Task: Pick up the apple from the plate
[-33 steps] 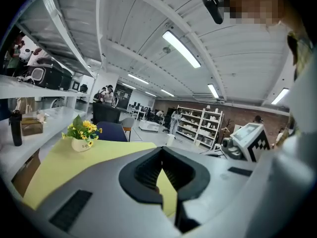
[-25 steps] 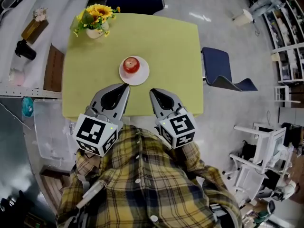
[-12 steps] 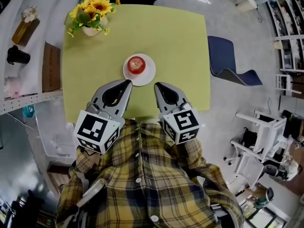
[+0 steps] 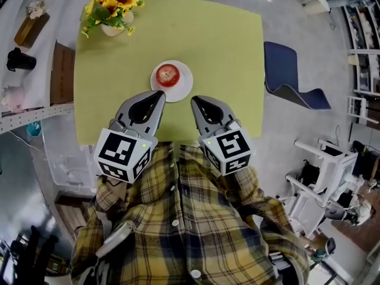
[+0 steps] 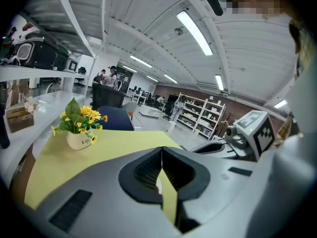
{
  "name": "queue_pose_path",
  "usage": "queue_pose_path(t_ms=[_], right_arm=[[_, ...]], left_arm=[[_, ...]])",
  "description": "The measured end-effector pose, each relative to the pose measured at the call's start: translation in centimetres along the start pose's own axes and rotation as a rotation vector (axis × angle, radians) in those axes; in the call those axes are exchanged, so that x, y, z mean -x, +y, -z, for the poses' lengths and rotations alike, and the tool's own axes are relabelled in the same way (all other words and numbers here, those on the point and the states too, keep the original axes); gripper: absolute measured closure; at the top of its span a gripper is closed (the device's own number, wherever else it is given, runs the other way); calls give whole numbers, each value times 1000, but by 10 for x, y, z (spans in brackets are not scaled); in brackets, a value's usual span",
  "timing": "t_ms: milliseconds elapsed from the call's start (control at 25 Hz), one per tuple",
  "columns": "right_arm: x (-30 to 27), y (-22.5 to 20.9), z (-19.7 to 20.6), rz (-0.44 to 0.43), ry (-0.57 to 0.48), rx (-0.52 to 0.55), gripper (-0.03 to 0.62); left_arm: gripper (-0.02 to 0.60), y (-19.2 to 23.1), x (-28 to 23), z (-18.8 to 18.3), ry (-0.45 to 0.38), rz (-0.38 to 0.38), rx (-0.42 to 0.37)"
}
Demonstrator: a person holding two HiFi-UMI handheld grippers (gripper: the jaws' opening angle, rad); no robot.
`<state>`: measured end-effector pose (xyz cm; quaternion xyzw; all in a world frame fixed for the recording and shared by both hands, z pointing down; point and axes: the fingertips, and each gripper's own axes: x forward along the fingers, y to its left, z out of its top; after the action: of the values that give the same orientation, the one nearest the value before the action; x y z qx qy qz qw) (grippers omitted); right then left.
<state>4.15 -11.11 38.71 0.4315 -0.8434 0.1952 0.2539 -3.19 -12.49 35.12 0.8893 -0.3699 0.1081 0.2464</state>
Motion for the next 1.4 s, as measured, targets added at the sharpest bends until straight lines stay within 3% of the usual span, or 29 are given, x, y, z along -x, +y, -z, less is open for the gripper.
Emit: queue_pose_path(t_ms=[720,1040,1400], right_arm=[[-15,-1,24,-67,19,-39,597],[-22,-11,37,-75,26,-97,597],[-34,-16,61,-82,76,-119,597]], left_arm=[[571,21,-15,30,19,-56,42],[460,21,-37,56,78,-16,43],[343,41,-62,77,127,-31,53]])
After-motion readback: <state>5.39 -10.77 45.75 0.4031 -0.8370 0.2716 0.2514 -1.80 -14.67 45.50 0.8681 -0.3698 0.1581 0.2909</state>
